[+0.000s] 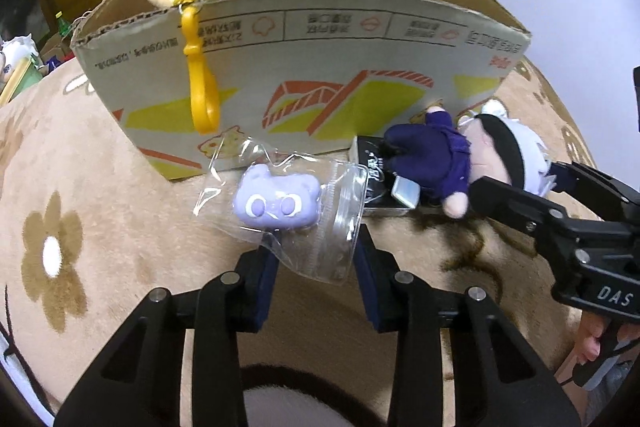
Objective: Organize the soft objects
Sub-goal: 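Grasp the clear bag with purple toy using the left tool while the right tool holds the doll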
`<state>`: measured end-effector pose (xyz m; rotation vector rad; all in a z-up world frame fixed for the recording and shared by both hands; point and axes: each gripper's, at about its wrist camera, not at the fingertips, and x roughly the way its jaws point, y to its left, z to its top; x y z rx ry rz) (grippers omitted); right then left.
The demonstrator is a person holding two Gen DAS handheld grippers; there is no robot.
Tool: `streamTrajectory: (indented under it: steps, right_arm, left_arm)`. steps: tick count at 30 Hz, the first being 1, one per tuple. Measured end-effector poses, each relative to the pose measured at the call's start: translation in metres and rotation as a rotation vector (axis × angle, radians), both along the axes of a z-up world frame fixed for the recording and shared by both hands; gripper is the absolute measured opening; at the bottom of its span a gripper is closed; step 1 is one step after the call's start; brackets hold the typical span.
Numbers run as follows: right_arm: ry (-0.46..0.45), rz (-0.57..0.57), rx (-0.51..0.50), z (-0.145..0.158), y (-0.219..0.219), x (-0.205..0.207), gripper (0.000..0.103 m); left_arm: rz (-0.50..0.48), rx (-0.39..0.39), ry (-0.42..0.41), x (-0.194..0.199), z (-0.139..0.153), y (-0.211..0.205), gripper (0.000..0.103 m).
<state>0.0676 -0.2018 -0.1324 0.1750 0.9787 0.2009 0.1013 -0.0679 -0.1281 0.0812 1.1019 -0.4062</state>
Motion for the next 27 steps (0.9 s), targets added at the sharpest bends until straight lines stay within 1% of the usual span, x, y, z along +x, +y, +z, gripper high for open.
streamTrajectory:
  steps: [9, 12, 13, 15, 22, 24, 25, 27]
  right_arm:
    - [-0.022, -0.020, -0.002, 0.004, -0.003, -0.003, 0.068]
    - [-0.026, -0.028, -0.005, 0.005, -0.004, -0.005, 0.067]
    - [-0.027, -0.029, -0.005, 0.006, -0.004, -0.005, 0.067]
    - [-0.026, -0.034, -0.005, 0.006, -0.006, -0.006, 0.067]
    - [-0.024, -0.030, -0.018, 0.007, -0.005, -0.008, 0.067]
    - [-0.024, -0.029, -0.021, 0.006, -0.005, -0.007, 0.067]
    - [-0.023, -0.028, -0.020, 0.006, -0.005, -0.007, 0.067]
    - [-0.021, -0.029, -0.018, 0.005, -0.005, -0.007, 0.067]
  left_arm:
    - [0.016, -0.024, 0.000, -0.006, 0.013, 0.022, 0.032]
    - [0.014, -0.027, 0.010, -0.007, 0.016, 0.028, 0.017]
    - [0.010, -0.031, 0.013, -0.007, 0.015, 0.027, 0.010]
    - [0.002, -0.040, 0.024, -0.006, 0.014, 0.024, 0.005]
    - [0.022, -0.034, 0.033, -0.007, 0.015, 0.030, 0.006]
    - [0.024, -0.017, 0.018, -0.008, 0.018, 0.033, 0.009]
    - [0.025, 0.004, 0.010, -0.009, 0.019, 0.033, 0.012]
    - [0.015, 0.023, 0.014, -0.011, 0.021, 0.033, 0.014]
